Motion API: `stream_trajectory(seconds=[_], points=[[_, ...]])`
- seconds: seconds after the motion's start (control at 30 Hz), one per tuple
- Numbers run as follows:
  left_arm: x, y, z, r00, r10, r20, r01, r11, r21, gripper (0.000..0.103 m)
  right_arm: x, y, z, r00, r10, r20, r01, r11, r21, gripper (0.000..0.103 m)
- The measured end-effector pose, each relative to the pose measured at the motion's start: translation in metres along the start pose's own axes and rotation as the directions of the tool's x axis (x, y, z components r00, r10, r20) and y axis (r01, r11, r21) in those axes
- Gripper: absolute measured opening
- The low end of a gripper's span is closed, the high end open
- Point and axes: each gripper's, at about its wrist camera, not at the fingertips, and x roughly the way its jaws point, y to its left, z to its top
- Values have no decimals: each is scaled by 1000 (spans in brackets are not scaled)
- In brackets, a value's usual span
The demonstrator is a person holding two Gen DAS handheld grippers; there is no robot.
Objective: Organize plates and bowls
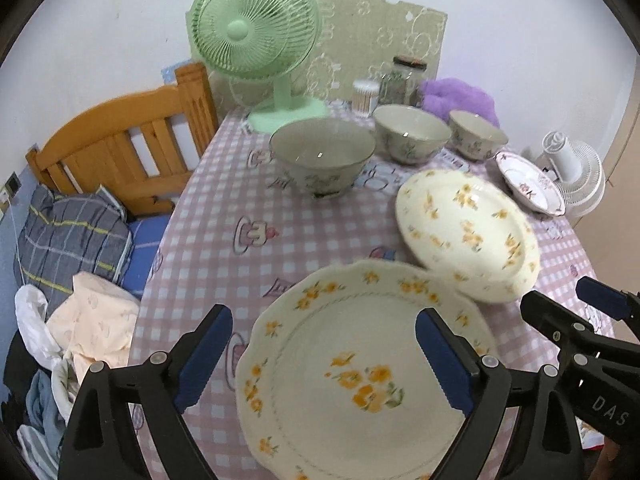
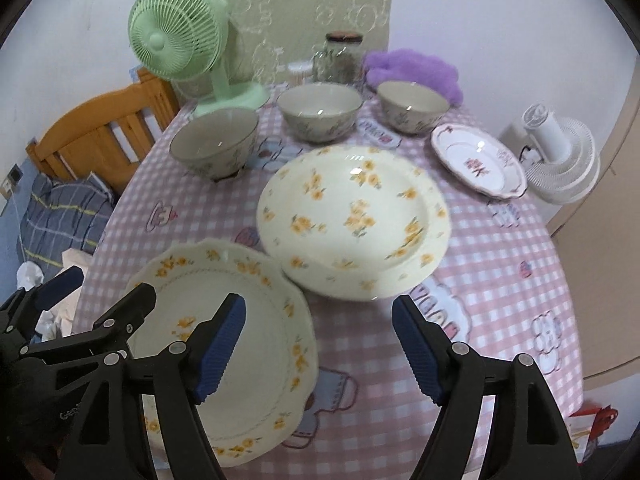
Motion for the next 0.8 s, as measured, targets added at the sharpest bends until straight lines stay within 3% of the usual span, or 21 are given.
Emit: stream_trajectory(seconds=[0.3, 0.8], points=[[6, -35, 26, 999, 30, 27, -30, 999, -12, 94, 2, -40, 32, 999, 25, 32, -25, 999, 21, 79], [63, -92, 72, 995, 96, -14, -97, 993, -64, 93, 64, -104, 93, 996, 84, -1, -84, 996, -10, 79]])
